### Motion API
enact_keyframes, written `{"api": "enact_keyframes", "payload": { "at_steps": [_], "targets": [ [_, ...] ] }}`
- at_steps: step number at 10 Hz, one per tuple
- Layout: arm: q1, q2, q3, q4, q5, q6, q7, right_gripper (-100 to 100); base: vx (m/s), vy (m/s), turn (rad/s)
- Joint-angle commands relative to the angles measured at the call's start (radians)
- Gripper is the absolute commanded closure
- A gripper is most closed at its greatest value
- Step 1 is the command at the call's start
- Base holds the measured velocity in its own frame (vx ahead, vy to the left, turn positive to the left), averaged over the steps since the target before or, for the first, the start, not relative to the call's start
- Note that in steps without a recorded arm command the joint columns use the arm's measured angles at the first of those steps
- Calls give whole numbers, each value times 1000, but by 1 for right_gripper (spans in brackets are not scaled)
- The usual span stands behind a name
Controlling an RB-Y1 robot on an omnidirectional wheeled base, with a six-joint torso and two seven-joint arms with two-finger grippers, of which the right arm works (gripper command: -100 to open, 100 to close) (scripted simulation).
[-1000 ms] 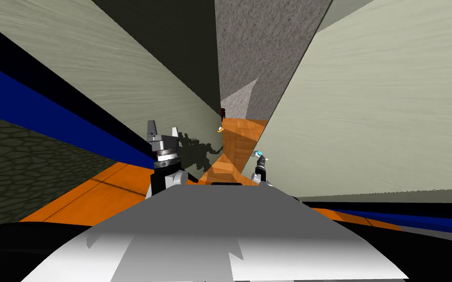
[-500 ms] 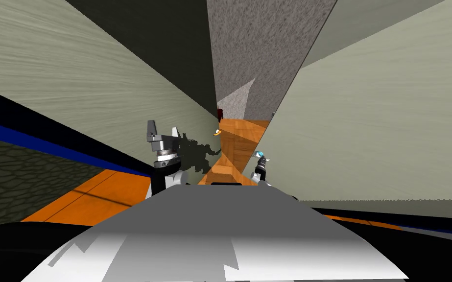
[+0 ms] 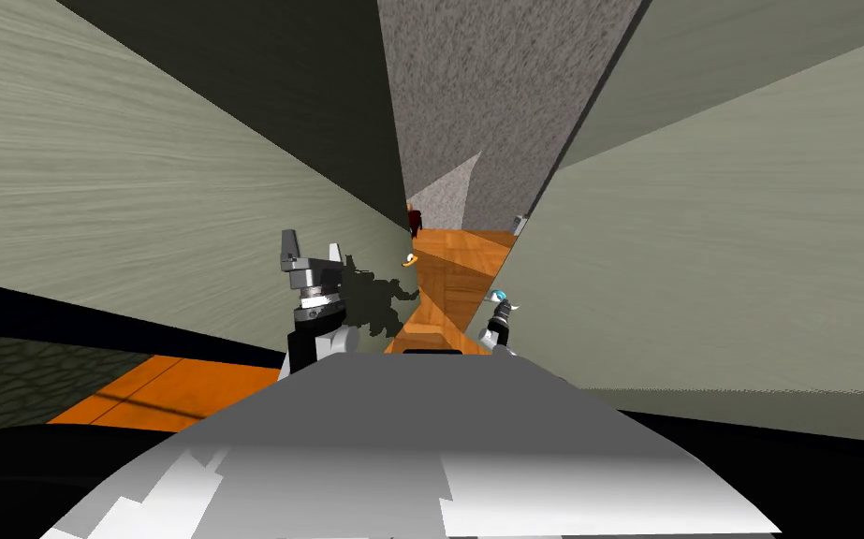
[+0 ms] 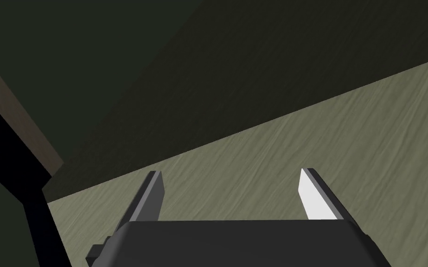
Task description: Push the door open
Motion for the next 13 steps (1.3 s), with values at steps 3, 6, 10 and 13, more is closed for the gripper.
{"api": "enact_keyframes", "payload": {
  "at_steps": [3,6,10,13],
  "targets": [
    [-11,-1,-29,1,-20,-23,37,100,114,-42,-30],
    [-15,3,-40,3,-27,-32,52,100,118,-53,-14],
    [-34,38,-90,8,-62,-72,120,100,145,-76,-37],
    [-48,87,-125,11,-87,-101,167,100,176,-104,-46]
  ]
}}
